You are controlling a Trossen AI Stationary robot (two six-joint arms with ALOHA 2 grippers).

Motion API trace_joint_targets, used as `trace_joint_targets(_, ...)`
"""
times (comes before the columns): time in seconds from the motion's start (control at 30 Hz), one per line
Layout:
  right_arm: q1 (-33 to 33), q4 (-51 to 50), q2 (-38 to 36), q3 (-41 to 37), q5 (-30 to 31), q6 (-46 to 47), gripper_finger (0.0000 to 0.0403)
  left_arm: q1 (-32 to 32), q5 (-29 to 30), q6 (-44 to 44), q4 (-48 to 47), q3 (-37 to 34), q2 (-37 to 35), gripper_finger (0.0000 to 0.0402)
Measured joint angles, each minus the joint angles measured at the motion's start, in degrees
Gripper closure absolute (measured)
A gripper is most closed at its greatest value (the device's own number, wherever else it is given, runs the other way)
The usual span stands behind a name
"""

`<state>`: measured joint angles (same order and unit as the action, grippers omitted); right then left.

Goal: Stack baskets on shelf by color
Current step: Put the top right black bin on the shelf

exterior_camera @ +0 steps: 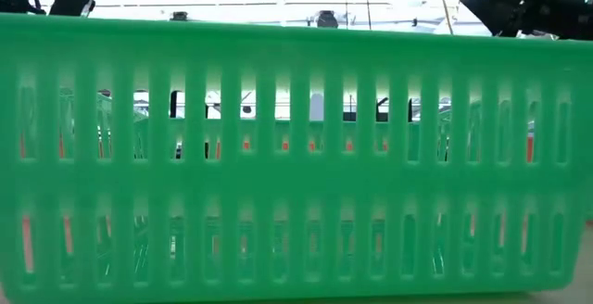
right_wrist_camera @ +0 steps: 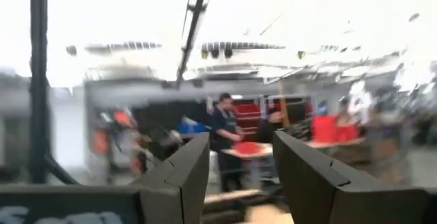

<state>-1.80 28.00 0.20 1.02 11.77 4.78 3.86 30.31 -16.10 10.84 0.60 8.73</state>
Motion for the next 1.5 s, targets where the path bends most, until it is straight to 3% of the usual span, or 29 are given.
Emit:
trace_joint_targets(0.1,0.0,-0.8,0.0,0.0,0.0,7.4,0.0248,0.0,0.0,-0.1,-0.2,0.0,0.0,0.0304)
trace_joint_targets(0.43,0.0,-0.3,0.1,0.0,2.3,4.3,0.0248,0.0,0.0,-0.3,-0.2,0.0,0.0,0.0304)
trace_joint_targets(0.53,-0.1,2.8,0.2,0.0,14.2,3.5,0.0248,0.0,0.0,-0.3,-0.3,0.0,0.0,0.0304)
trace_joint_targets(0.67,-0.1,0.5,0.8,0.0,24.9,-2.2,0.0248,0.0,0.0,-0.3,0.0,0.0,0.0,0.0304)
trace_joint_targets(0.87,-0.1,-6.6,3.6,2.5,51.1,-3.8,0.0248,0.0,0.0,-2.4,4.7,0.0,0.0,0.0304)
trace_joint_targets(1.03,-0.1,-19.1,11.3,14.6,55.0,-3.7,0.0248,0.0,-1.3,4.1,8.8,0.0,0.0,0.0304)
trace_joint_targets(1.17,-0.1,-34.7,22.6,26.0,53.9,-1.8,0.0248,0.0,-1.8,8.9,9.0,0.0,0.0,0.0304)
trace_joint_targets(1.23,-0.4,-45.6,28.4,32.0,51.5,3.4,0.0248,0.0,-1.8,11.0,9.0,0.0,0.0,0.0304)
trace_joint_targets(1.37,-3.0,-65.6,39.2,41.5,31.3,17.1,0.0248,0.1,-1.8,16.8,7.5,0.0,0.0,0.0304)
trace_joint_targets(1.5,-6.1,-76.7,47.2,46.0,10.6,22.5,0.0248,0.1,-2.2,21.9,4.2,0.0,0.0,0.0304)
